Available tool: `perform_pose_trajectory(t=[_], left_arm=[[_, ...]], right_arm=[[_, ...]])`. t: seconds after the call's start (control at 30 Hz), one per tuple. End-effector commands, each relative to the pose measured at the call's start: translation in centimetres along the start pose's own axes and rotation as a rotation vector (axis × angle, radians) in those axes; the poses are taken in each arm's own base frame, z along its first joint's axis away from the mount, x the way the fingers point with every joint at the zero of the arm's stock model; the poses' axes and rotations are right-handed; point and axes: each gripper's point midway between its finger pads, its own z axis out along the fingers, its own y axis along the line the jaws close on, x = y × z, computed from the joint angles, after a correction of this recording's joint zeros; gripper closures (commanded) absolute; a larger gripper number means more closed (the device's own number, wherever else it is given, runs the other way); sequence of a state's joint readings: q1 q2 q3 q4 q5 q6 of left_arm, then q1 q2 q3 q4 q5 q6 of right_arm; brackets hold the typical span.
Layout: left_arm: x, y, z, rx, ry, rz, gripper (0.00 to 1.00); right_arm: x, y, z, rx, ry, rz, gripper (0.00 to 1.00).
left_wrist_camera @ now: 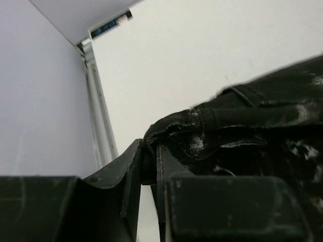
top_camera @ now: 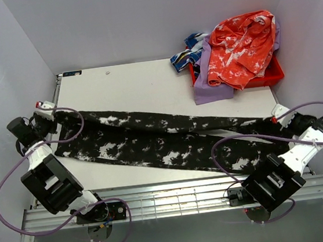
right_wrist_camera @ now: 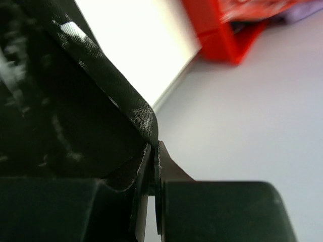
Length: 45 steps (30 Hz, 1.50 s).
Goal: Fold and stack the trousers
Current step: Fold the trousers
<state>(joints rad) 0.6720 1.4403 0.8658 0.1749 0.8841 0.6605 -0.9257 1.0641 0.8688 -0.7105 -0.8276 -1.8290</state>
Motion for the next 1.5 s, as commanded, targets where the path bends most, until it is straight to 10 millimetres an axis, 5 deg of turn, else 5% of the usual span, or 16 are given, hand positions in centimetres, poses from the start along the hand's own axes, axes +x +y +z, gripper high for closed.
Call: perform_pose_trajectory(t=[0.0,0.2,0.43,0.53,0.83,0.9,0.93,1.0,1.03,1.07,1.17,1.33,1.37,1.47], left_arm=[[2.9,-1.4,-1.4,0.004,0.085,0.054,1.00],[6.3,-1.8,-2.6,-0.015,0.233,0.010,1.00],[3.5,1.5,-3.1,-0.087,0.251,0.001,1.00],[3.7,1.4,-3.5,-0.063,0.292,0.049,1.00],[11.3,-2.0,-5.6,0.111,0.535,0.060,1.00],[12.5,-3.9,-6.1,0.189,0.556,0.072,0.93],[12.5,-4.6,-6.3,0.217,0.553,0.077,0.76],[11.5,-5.7,-6.6,0.264,0.520,0.084,0.67],[10.8,-6.0,-6.7,0.285,0.504,0.091,0.52],[10.1,-6.9,-7.1,0.319,0.494,0.066,0.39],[6.4,-7.3,-7.8,0.389,0.438,0.065,0.20],[2.5,-5.4,-8.1,0.410,0.427,0.056,0.19],[1.5,-4.5,-7.9,0.394,0.416,0.051,0.18],[1.8,-4.5,-6.5,0.399,0.436,-0.039,0.18]], right_arm=[[2.0,2.8,-0.8,-0.037,0.042,-0.177,0.92],[3.4,5.6,-3.3,-0.139,0.065,-0.176,0.92],[2.3,7.3,-5.6,-0.211,0.043,-0.197,0.92],[2.5,9.0,-5.9,-0.279,0.081,-0.255,0.92],[3.4,16.0,-5.8,-0.488,0.134,-0.238,0.92],[3.7,17.0,-5.9,-0.525,0.150,-0.240,0.78],[3.7,16.8,-6.0,-0.522,0.155,-0.244,0.72],[3.6,15.3,-6.2,-0.485,0.153,-0.256,0.58],[3.2,15.0,-6.2,-0.485,0.128,-0.232,0.43],[3.2,14.1,-6.3,-0.461,0.134,-0.226,0.38],[3.5,11.7,-6.8,-0.416,0.149,-0.248,0.22],[4.8,5.5,-7.1,-0.270,0.117,-0.125,0.07],[4.6,2.8,-7.5,-0.231,0.125,-0.127,0.04],[3.9,2.0,-5.9,-0.291,0.123,0.075,0.09]])
